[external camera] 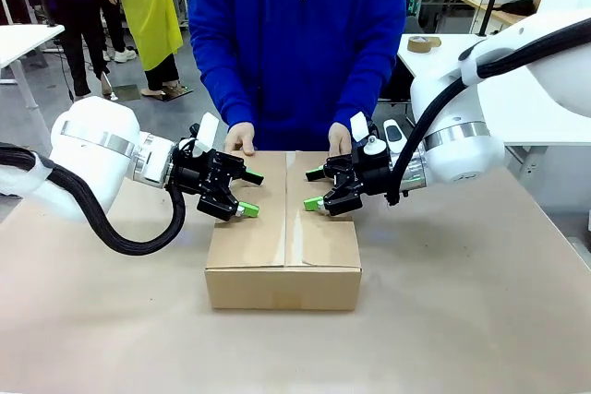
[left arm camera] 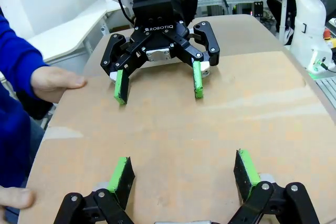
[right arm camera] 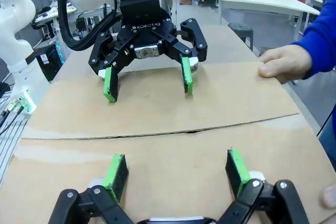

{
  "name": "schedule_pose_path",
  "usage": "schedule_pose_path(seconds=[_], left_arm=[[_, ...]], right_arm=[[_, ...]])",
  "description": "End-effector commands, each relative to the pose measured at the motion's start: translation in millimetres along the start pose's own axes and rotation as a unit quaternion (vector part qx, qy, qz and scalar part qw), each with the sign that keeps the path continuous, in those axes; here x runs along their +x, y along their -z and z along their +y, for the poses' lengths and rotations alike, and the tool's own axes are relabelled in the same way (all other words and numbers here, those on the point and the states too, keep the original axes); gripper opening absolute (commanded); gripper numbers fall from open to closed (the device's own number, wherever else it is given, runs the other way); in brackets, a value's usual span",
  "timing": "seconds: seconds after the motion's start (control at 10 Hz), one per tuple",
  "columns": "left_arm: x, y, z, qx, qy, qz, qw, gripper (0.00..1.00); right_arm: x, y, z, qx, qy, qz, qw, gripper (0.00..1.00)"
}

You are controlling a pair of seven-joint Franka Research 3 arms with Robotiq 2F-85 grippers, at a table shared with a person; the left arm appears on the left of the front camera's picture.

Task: Pack the gift set into the box.
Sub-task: Press and hold the closed box until the human finishes sealing it.

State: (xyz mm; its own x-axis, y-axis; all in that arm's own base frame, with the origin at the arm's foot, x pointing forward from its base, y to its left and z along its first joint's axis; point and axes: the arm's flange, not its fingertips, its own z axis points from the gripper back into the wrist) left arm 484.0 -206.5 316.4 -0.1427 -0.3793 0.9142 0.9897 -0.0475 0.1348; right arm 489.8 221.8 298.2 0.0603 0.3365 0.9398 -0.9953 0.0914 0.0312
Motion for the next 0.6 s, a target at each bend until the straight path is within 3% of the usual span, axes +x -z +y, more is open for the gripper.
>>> schedule_pose_path(seconds=[0.0,0.5], left_arm=[[-0.8,1.1,-1.4,-0.003,0.012,-0.003,1.0,1.0],[-0.8,1.1,-1.4,-0.003,0.012,-0.003,1.0,1.0]], right_arm=[[-4.3,0.6,2.9,0.002,0.0,0.002,1.0,1.0],[-4.3,0.6,2.9,0.002,0.0,0.002,1.0,1.0]])
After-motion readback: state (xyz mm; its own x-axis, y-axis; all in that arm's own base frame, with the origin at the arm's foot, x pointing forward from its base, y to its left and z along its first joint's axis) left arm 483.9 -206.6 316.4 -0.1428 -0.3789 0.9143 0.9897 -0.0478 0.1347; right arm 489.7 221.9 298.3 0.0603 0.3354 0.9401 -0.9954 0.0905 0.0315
